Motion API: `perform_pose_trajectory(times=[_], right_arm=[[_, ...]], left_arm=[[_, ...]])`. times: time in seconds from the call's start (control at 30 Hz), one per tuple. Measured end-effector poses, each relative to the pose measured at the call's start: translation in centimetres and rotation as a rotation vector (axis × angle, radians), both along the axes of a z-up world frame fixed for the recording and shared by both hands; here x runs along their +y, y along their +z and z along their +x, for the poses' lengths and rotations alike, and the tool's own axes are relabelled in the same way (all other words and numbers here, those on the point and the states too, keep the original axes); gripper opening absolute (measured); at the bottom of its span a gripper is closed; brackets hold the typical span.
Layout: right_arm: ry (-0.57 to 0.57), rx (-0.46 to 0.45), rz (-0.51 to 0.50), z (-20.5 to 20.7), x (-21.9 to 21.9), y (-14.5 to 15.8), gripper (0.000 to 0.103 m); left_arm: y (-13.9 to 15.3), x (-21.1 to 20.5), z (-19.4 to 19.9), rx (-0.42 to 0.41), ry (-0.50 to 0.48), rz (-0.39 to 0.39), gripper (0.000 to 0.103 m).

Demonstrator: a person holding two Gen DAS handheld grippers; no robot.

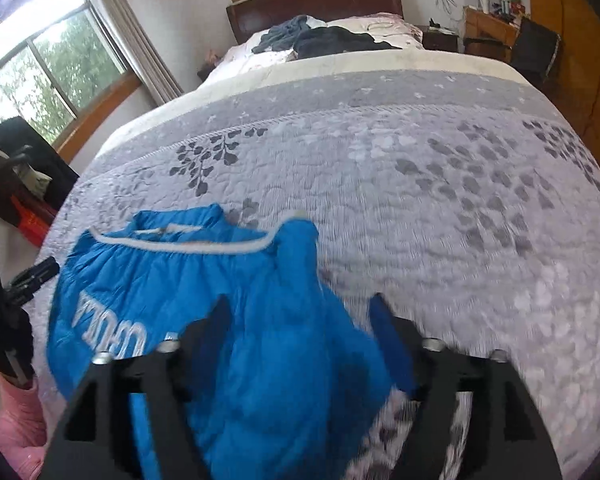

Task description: Fold large clothes

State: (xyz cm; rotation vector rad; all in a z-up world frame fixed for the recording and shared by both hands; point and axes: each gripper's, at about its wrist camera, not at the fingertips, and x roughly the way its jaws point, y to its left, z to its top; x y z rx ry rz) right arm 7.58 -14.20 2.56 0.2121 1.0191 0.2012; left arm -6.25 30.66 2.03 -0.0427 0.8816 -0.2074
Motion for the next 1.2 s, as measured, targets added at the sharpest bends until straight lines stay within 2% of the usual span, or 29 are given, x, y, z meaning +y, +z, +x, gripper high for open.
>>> perform_pose_trajectory(times=[0.23, 0.33, 0.57, 0.87, 1.2], right_arm=[[-0.007, 0.023, 0.056, -5.6, -1.3, 0.0, 0.08], [-0.012, 0.032, 0.045, -7.6, -1.4, -0.5, 0.08], [-0.016, 0.06, 0.068, -11.0, -1.6, -2.1, 0.086], [-0.03, 0.1, 0.156, -11.8, -2.5, -4.4, 0.087], [0.005, 0.133, 0.259, -10.6, -2.4, -6.6, 0.09]], left_arm=[[0.4, -1.7, -3.7, 0.003, -0.028, -0.028, 0.075], [0.2, -1.9, -5.1, 0.006, -0.026, -0.034, 0.077], [-0.5, -1.6, -7.7, 0.022, -0.014, -0.012, 0.079], [-1.9, -1.4, -8.8, 0.051, -0.009, -0.011, 0.08], [-2.7, -1.3, -8.3, 0.061, 0.009, 0.011, 0.083]])
